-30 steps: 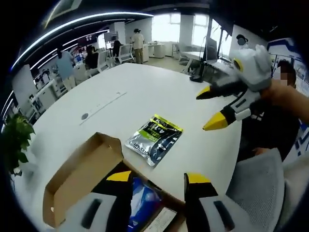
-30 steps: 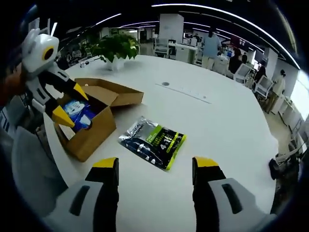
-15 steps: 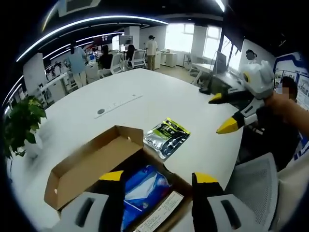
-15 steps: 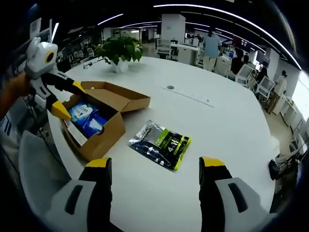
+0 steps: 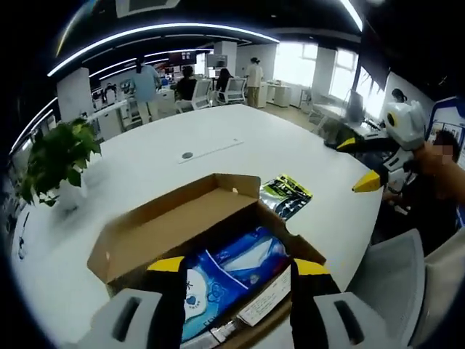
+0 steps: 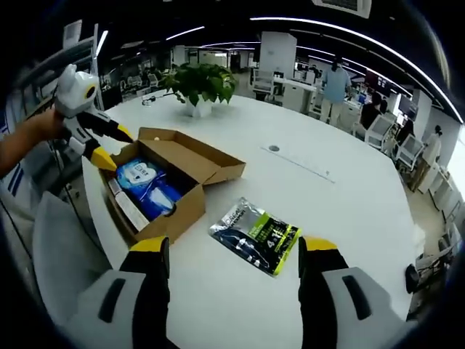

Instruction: Operate the shoe box by opening the lid, removing the specified soft item, and placing it in the target area until the item is outside and the box remains undamaged.

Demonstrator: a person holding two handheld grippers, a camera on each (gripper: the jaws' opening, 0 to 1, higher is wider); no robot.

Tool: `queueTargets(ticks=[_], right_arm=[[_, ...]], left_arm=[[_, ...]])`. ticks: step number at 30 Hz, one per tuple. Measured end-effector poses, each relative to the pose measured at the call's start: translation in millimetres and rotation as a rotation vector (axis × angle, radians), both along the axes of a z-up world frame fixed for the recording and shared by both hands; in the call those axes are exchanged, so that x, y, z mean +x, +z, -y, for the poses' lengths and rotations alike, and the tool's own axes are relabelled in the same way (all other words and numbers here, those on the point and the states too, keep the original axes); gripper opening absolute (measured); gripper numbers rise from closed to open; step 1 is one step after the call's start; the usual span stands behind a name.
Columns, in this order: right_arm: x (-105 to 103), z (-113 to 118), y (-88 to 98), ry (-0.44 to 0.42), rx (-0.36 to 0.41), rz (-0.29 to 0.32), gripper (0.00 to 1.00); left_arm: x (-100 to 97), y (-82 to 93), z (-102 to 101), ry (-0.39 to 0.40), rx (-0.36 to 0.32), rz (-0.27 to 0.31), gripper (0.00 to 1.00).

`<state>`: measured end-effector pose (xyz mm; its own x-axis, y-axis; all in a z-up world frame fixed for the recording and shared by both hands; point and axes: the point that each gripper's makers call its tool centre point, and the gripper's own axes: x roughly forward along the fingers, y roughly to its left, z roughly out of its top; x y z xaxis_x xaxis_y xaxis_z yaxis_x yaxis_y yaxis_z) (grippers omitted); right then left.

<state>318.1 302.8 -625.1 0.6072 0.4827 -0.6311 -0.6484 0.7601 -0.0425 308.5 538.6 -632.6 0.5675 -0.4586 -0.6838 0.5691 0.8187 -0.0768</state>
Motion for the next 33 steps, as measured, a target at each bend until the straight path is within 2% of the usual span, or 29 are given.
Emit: queueTargets(ticks=[5,11,15,18,30,33], right_arm=[[-1,-15,3.4,0.022,0.041,0.003,0.72],[-1,-30,5.7,0.053,0.052,0.008,0.71],[-1,-42,5.7,0.079,0.054,0.008,0.68],[-1,-54,8.3,0.09,0.091,0.011,0.66],[-6,-98,0.5,0.176,0.136,-0.008,0.57],[-6,-108,-4.4,0.17,0.156,-0.044,0.54]], left_arm=[[-1.8,-0.9,-18,0.029,0.007,0.003,0.57],[-2.6,-1.2,-36,0.065,0.006,0.004,0.57],[-5.9,-1.5,-44,0.09,0.005,0.006,0.57],[-9.6,-2.5,-50,0.105,0.005,0.005,0.57],[-28.7,-15.1,-93,0.206,0.022,-0.002,0.54],[-29.5,-17.9,-104,0.242,0.03,0.008,0.5]])
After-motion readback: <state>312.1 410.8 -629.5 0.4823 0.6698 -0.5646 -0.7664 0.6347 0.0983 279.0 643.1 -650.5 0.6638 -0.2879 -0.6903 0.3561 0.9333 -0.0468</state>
